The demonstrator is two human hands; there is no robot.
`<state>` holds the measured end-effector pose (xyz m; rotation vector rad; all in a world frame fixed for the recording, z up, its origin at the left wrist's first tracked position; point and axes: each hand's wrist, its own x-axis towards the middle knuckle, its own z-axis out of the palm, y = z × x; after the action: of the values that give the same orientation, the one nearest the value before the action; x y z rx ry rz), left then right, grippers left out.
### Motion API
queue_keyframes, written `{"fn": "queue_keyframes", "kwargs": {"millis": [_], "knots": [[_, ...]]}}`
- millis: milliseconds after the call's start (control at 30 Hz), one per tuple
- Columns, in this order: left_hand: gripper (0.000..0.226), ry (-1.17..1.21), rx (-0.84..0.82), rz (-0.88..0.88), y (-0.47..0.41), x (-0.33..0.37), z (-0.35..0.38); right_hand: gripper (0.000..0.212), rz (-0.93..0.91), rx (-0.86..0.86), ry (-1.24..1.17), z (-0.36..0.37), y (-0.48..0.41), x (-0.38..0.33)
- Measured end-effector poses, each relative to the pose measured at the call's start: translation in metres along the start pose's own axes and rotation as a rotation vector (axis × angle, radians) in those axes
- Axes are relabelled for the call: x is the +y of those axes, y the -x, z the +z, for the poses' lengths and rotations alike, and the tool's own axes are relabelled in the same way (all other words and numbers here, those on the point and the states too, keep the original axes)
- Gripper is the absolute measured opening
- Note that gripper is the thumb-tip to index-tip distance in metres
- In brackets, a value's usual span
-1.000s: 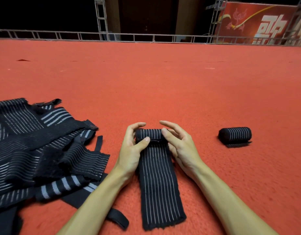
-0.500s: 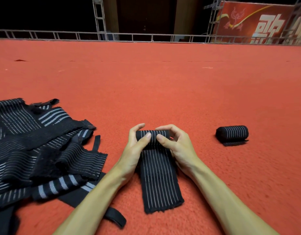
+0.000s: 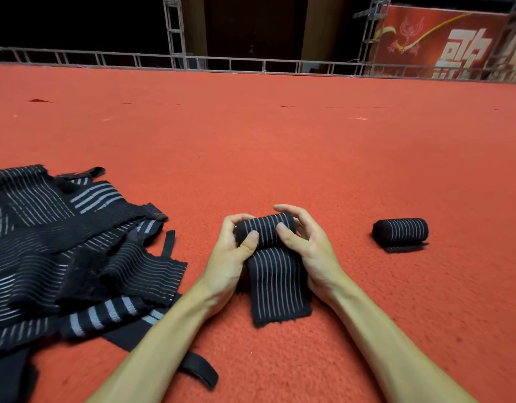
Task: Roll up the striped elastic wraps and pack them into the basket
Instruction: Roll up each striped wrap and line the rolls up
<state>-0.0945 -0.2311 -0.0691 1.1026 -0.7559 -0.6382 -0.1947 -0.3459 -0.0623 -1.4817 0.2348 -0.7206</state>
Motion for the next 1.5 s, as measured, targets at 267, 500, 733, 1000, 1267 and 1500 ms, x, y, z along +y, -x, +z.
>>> {"fn": "queue_keyframes", "kwargs": {"millis": [267, 500, 733, 1000, 1267, 1500], "knots": [[0.033, -0.103, 0.004, 0.118, 0.002, 0.006, 0.001, 0.025, -0.013, 0.056, 0.151, 0.002, -0.002, 0.003], [0.047, -0.096, -0.047, 0.007, 0.003, 0.005, 0.0, 0.021, -0.043, 0.048, 0.085, -0.002, 0.001, 0.002], [0.054, 0.031, 0.055, -0.136, 0.001, 0.004, 0.006, 0.025, -0.134, -0.03, 0.017, -0.001, 0.002, 0.002], [0.053, 0.074, 0.179, -0.114, -0.001, 0.008, 0.002, 0.023, -0.101, -0.028, 0.008, -0.002, 0.002, 0.001], [0.045, 0.045, 0.145, -0.019, -0.001, 0.011, -0.005, 0.041, 0.159, 0.05, -0.031, 0.0, -0.004, 0.006], [0.051, 0.068, 0.125, -0.069, -0.001, 0.011, -0.002, 0.037, 0.126, 0.092, -0.089, -0.005, -0.004, 0.005]]}}
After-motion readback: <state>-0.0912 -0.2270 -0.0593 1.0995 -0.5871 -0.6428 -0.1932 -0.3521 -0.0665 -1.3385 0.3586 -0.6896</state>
